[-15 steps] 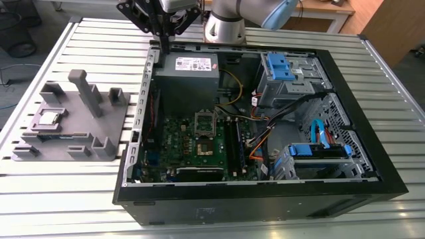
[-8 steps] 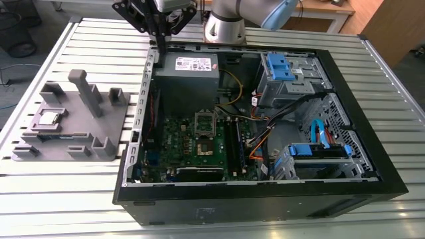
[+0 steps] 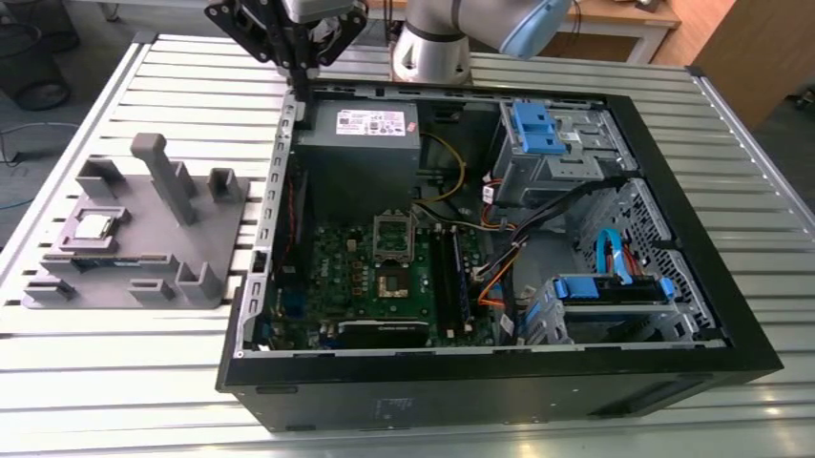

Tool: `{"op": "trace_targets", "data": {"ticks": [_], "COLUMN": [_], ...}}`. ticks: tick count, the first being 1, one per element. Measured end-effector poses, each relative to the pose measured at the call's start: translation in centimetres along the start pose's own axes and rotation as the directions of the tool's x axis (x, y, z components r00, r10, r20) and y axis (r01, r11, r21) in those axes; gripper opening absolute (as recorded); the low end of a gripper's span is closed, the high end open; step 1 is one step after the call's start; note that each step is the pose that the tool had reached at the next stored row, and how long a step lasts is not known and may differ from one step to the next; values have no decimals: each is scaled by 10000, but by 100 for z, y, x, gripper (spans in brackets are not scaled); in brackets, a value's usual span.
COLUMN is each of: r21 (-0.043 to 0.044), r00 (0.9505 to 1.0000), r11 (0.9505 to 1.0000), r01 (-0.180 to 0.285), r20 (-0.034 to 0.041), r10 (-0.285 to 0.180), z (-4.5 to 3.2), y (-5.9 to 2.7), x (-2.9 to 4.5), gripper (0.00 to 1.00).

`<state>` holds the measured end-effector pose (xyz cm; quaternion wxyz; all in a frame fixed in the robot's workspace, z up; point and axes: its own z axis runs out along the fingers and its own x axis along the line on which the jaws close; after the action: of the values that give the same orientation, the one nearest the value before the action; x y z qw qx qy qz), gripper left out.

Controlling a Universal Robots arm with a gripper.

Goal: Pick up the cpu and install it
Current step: 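Reach for the cpu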

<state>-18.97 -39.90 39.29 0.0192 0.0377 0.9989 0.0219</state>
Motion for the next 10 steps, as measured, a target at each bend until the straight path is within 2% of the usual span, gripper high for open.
{"op": "trace_targets", "data": {"ticks": [10], "r21": [0], "r00": [10000], "r11": [10000], "r01": [1], "r20": [1], "r10": [-1], "z": [-4], "y": [-8], "x": [101], "gripper": [11]}}
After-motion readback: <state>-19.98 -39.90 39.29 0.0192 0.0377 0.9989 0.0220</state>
